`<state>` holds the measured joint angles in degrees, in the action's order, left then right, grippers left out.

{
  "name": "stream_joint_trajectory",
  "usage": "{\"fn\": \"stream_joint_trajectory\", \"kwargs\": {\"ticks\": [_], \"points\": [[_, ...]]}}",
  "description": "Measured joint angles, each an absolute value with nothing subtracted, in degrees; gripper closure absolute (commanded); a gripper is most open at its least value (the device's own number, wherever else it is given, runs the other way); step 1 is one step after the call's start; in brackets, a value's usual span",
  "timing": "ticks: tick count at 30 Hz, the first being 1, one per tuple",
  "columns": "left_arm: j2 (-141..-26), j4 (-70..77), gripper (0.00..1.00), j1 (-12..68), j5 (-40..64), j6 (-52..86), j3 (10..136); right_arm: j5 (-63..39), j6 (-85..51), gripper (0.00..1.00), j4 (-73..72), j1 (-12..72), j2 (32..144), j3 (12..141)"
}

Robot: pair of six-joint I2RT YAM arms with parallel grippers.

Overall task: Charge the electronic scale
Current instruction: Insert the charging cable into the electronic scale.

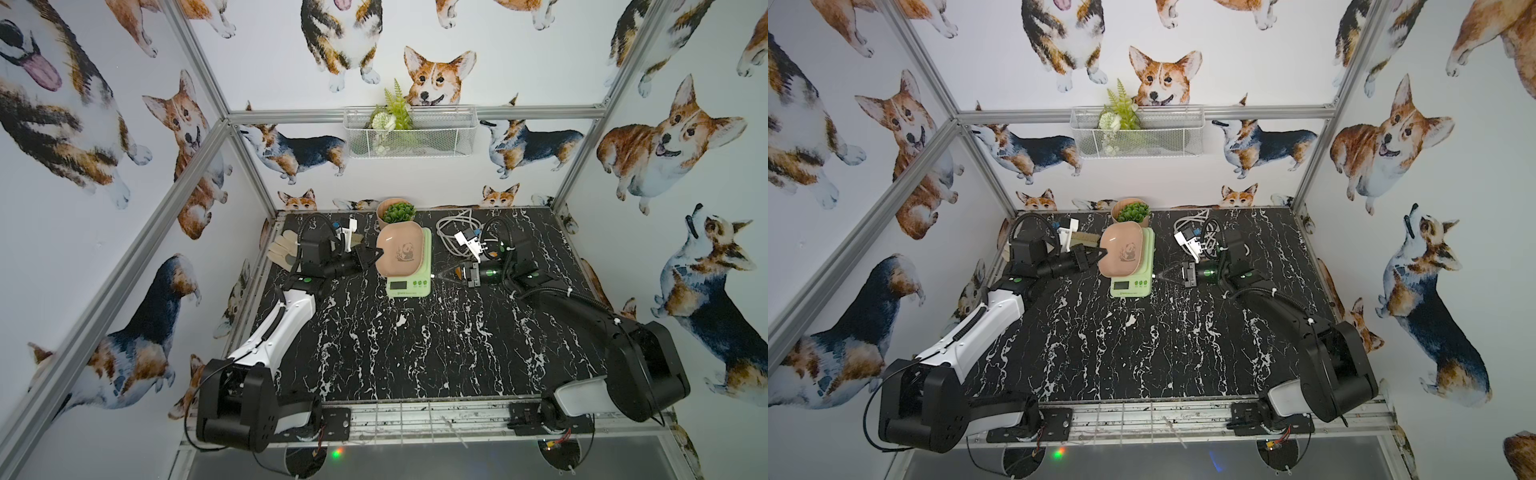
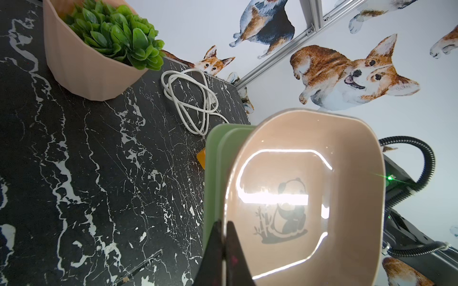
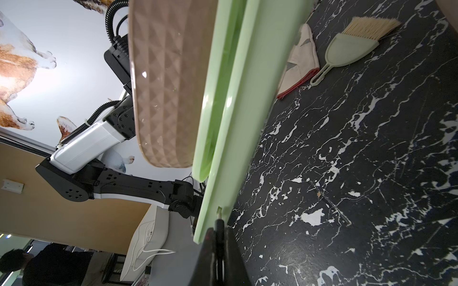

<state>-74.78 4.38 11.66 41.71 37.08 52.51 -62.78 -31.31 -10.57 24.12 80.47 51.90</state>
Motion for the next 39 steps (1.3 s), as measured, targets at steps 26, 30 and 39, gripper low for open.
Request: {"fn": "stream_joint_trajectory", "kwargs": {"ticks": [26,30,39], "points": [[-74.9,4.8,1.0,11.7,41.5,37.3,52.1,-62.8,-31.3,1.0,-9.8,24.8,81.6,52.6],[-74.8,4.8,1.0,11.7,41.2,37.1,52.1,-62.5,-31.2,1.0,-9.4,24.8,81.9,52.6],[-73.9,2.1,1.0,13.0,37.9,33.9,53.6,-60.2,-29.0,1.0,-3.6,25.1,82.8,54.7]]}}
